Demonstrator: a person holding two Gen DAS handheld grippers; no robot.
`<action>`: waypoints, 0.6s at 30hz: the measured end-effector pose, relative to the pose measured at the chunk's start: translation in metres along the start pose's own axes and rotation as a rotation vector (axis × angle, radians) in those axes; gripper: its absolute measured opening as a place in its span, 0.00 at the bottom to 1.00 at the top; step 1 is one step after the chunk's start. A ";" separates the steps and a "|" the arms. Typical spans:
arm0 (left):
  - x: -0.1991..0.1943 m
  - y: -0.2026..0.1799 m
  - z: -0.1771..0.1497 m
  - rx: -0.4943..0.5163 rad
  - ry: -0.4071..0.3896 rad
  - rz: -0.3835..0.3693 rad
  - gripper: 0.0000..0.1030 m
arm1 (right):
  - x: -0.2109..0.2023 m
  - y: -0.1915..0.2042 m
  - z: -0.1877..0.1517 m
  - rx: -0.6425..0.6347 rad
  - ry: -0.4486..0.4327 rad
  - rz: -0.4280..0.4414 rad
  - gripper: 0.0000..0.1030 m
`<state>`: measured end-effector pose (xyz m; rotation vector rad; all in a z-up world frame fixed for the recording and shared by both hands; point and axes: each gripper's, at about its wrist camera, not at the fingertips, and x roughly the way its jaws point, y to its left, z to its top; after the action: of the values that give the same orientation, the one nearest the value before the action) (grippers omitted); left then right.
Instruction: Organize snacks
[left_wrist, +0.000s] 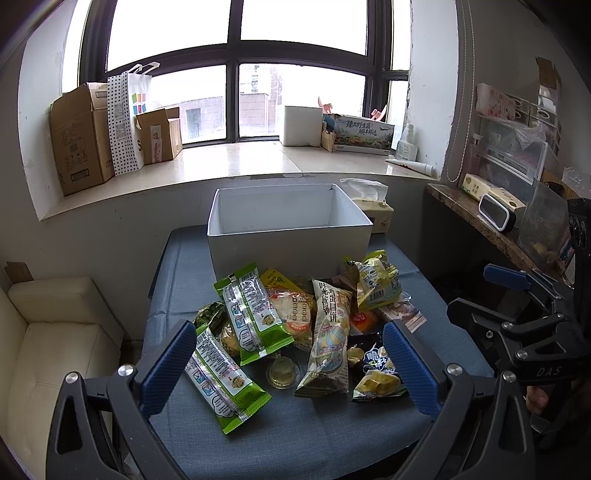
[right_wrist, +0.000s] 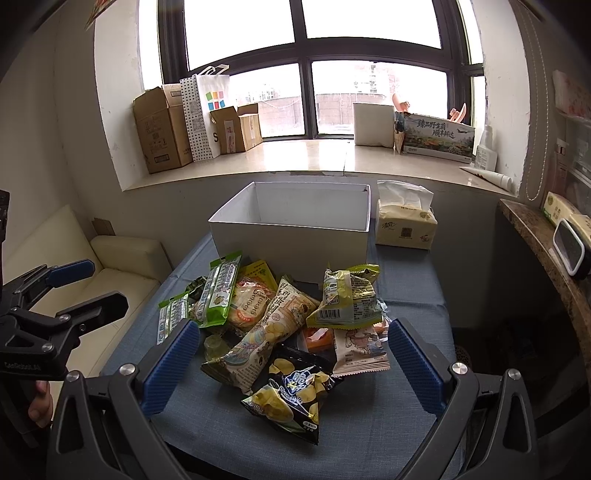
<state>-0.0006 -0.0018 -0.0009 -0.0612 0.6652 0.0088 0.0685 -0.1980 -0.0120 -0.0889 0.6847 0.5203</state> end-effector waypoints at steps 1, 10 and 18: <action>0.000 0.000 0.000 -0.001 0.000 -0.001 1.00 | 0.000 0.000 0.000 0.000 0.000 0.000 1.00; 0.000 0.000 0.001 -0.002 0.000 0.000 1.00 | -0.001 0.000 0.000 -0.001 0.000 0.000 1.00; 0.000 0.001 0.001 -0.003 0.001 0.002 1.00 | 0.001 -0.001 0.000 0.002 0.004 -0.002 1.00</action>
<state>-0.0001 -0.0008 -0.0004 -0.0637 0.6664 0.0118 0.0695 -0.1990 -0.0127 -0.0886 0.6886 0.5179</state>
